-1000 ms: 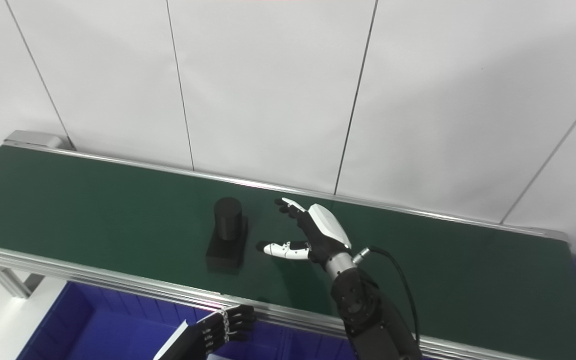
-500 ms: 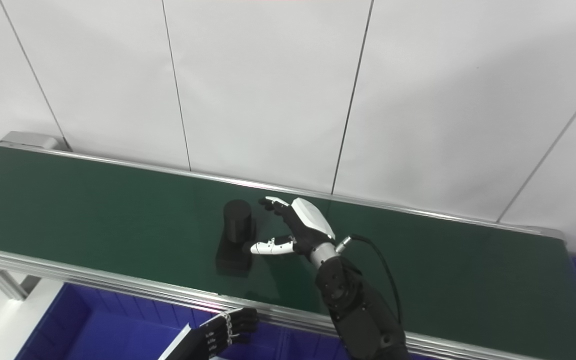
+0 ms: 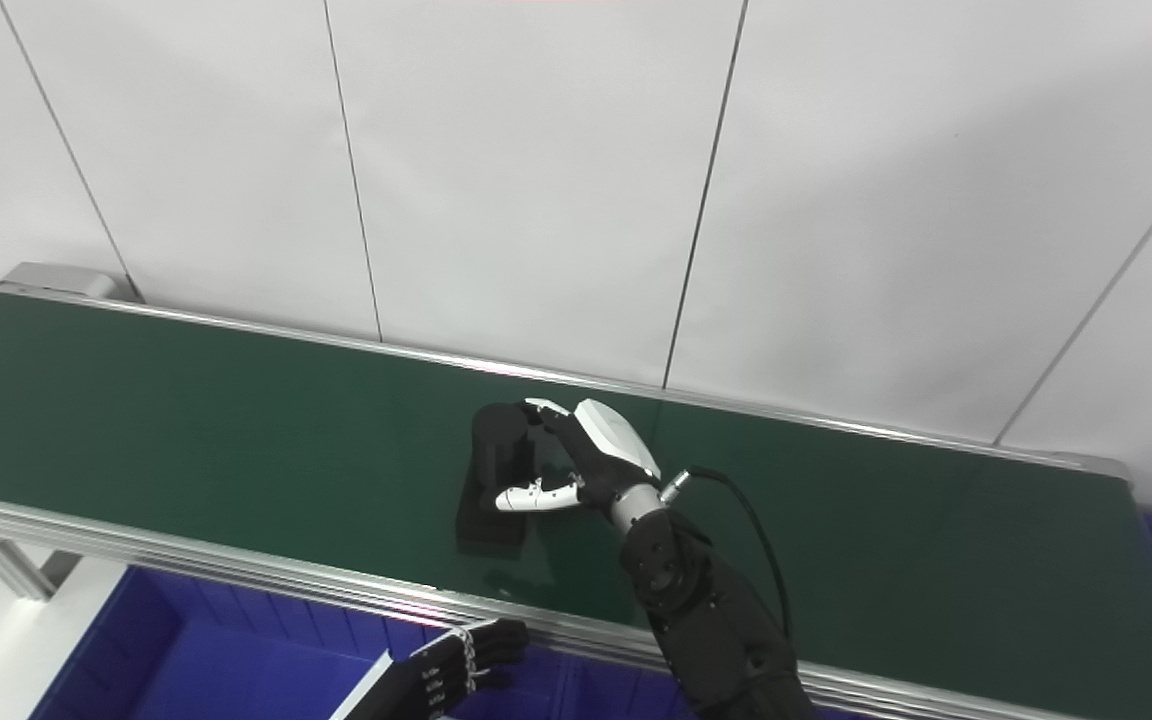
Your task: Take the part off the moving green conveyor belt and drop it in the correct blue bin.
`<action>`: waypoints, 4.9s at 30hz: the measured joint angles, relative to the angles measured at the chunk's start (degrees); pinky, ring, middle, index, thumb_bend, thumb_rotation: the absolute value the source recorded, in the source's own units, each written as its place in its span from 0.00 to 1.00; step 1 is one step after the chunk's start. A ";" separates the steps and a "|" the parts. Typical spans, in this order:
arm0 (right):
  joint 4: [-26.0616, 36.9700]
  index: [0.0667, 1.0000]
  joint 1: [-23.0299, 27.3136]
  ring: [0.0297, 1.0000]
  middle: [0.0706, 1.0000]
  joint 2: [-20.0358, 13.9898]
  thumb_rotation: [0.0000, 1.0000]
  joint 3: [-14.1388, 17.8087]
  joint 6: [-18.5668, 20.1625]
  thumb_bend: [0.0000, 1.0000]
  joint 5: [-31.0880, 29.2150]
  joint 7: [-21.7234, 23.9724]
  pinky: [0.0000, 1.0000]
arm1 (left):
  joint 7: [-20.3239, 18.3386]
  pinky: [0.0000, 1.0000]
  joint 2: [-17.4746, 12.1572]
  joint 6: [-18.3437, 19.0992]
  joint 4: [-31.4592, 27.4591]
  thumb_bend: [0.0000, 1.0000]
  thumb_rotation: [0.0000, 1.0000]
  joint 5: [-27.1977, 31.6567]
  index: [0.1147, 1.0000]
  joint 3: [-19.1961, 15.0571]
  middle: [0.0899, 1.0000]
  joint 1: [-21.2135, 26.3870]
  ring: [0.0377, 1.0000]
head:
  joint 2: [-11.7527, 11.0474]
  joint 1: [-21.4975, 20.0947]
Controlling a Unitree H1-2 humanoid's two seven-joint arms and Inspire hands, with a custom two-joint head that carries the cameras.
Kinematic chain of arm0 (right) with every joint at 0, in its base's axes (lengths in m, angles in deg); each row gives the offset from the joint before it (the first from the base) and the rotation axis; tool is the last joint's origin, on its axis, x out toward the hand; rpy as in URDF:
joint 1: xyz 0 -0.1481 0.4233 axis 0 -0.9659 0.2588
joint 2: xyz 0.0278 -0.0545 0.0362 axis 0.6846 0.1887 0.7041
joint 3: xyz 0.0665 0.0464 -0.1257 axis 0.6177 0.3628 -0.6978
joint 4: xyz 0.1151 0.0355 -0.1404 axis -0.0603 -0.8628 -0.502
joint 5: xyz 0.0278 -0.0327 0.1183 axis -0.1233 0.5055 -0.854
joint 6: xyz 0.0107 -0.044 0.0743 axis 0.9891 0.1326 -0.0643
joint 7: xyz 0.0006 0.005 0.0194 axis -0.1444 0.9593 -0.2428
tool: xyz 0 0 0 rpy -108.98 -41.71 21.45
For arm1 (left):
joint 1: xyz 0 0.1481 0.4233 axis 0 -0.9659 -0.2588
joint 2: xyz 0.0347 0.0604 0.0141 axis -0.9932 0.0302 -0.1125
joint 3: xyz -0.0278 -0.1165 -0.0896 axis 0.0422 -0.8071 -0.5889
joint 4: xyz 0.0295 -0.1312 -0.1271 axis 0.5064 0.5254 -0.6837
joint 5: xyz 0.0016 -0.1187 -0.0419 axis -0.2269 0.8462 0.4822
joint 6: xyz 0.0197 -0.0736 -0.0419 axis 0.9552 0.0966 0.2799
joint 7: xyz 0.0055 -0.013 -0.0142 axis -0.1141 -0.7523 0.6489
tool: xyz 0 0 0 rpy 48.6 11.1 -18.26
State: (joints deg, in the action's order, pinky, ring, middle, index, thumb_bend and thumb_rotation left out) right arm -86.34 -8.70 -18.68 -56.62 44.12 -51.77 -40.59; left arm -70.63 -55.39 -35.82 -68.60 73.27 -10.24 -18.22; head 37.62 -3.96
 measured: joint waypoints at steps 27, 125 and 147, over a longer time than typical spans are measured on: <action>-6.47 0.45 0.65 0.44 0.47 2.19 0.00 4.31 -13.60 0.50 -2.57 -14.45 0.43 | 0.49 0.78 0.04 0.00 -1.06 0.93 0.47 -0.10 0.79 0.14 0.82 -1.04 0.81 | 0.44 -0.97; 79.03 0.48 -49.62 0.44 0.47 -2.42 0.00 15.28 6.78 0.50 -2.52 3.82 0.36 | -0.79 0.72 -5.22 8.14 -12.42 1.00 0.54 6.71 0.77 -3.62 0.74 -1.30 0.75 | 13.54 -19.76; 64.99 0.48 -54.46 0.43 0.47 -1.09 0.00 14.56 4.25 0.50 4.49 -5.59 0.38 | -5.37 0.75 -8.03 7.97 -10.06 0.99 0.53 11.33 0.77 -7.94 0.74 -0.46 0.74 | 11.78 -31.73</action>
State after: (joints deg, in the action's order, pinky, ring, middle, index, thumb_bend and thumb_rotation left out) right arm -21.35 -63.16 -19.77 -42.06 48.37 -47.28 -46.17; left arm -76.00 -63.42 -27.85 -78.66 84.60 -18.18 -18.68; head 49.39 -35.68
